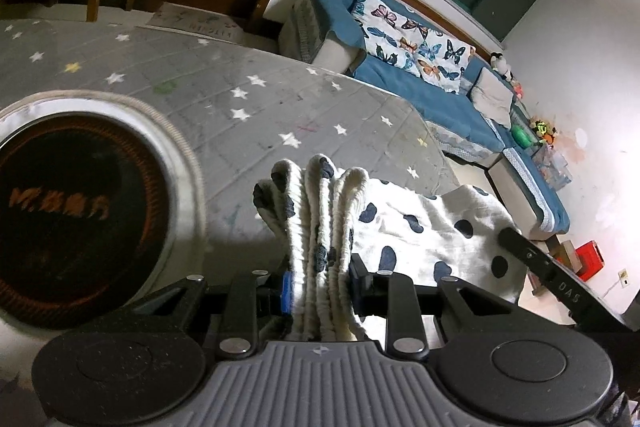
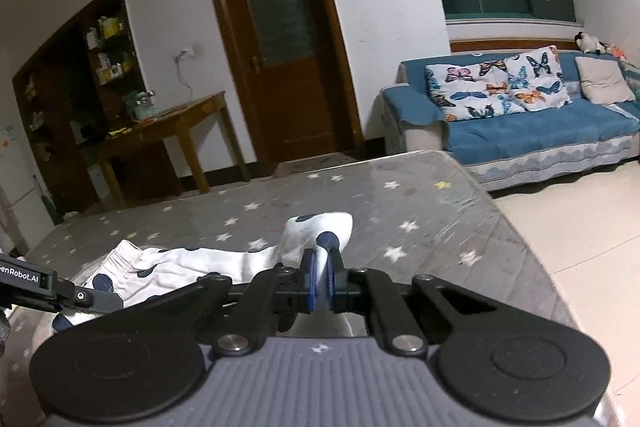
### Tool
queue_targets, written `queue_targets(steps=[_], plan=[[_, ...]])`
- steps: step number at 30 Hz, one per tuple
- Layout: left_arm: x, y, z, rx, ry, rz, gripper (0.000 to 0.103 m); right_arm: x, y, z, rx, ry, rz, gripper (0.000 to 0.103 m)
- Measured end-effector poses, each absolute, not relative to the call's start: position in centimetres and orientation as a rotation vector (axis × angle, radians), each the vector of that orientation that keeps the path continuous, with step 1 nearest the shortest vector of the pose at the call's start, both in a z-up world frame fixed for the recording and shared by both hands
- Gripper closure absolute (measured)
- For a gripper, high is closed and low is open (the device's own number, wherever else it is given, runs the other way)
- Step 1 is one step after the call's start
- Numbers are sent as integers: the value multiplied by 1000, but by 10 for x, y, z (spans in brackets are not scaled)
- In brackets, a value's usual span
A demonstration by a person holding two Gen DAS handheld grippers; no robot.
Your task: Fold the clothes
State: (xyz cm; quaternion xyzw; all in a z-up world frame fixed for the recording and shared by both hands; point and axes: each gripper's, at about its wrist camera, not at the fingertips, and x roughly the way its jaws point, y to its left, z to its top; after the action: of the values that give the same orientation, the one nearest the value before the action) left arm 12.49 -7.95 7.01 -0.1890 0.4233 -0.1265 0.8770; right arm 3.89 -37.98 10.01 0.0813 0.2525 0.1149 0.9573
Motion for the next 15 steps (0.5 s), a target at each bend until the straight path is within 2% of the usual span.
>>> queue_targets(steps=[10, 13, 14, 15], plan=[[161, -113, 31, -382, 965, -259, 73, 81, -402, 63, 167, 603, 173, 98], [166, -112, 19, -369, 988, -233, 69, 93, -407, 41, 184, 660, 157, 94], [165, -111, 20, -360, 982, -232, 59, 95, -410, 36, 189, 671, 152, 92], [164, -110, 21, -352, 976, -232, 56, 97, -413, 30, 195, 682, 147, 90]])
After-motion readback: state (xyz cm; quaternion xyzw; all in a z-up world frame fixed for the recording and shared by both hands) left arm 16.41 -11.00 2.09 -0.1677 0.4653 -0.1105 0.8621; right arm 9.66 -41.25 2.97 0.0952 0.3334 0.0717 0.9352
